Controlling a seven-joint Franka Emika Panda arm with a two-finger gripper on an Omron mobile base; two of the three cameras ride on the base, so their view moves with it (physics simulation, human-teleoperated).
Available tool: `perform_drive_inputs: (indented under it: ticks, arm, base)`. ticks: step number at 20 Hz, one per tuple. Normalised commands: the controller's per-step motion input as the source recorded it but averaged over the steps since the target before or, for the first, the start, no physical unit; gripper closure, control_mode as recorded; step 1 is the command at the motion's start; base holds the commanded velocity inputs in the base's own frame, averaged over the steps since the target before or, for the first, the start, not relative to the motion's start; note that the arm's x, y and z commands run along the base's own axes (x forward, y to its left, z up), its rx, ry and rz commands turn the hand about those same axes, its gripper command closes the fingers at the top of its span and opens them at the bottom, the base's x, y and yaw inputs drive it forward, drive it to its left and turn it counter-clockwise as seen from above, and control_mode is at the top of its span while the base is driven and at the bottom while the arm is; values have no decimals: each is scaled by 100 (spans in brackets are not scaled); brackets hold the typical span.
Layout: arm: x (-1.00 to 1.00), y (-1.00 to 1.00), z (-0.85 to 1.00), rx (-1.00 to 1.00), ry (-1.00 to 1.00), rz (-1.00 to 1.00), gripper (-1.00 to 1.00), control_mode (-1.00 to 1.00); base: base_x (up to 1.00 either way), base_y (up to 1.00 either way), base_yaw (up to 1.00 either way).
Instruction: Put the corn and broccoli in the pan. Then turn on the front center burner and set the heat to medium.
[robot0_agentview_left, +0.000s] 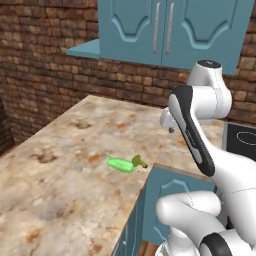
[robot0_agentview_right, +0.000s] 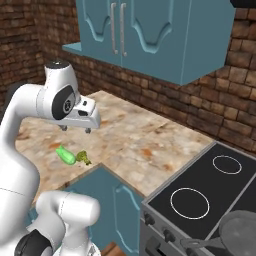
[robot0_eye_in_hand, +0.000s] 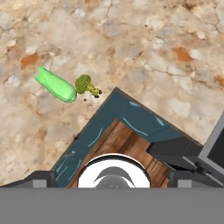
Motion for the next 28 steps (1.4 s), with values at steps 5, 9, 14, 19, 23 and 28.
perform_drive_inputs:
  ticks: [5, 9, 14, 19, 23, 28]
  arm:
    - [0, 0, 0, 0, 0, 0, -100, 100]
    - [0, 0, 0, 0, 0, 0, -100, 100]
    - [0, 0, 0, 0, 0, 0, -100, 100]
    - [22, 11, 0, 0, 0, -1, -100, -100]
    - [63, 52, 0, -1, 2, -6, -100, -100]
    - [35, 8, -9, 0, 0, 2, -100, -100]
  base:
    - [1, 0, 0]
    - [0, 0, 0]
    - [0, 0, 0]
    - [0, 0, 0]
    - [0, 0, 0]
    - [0, 0, 0]
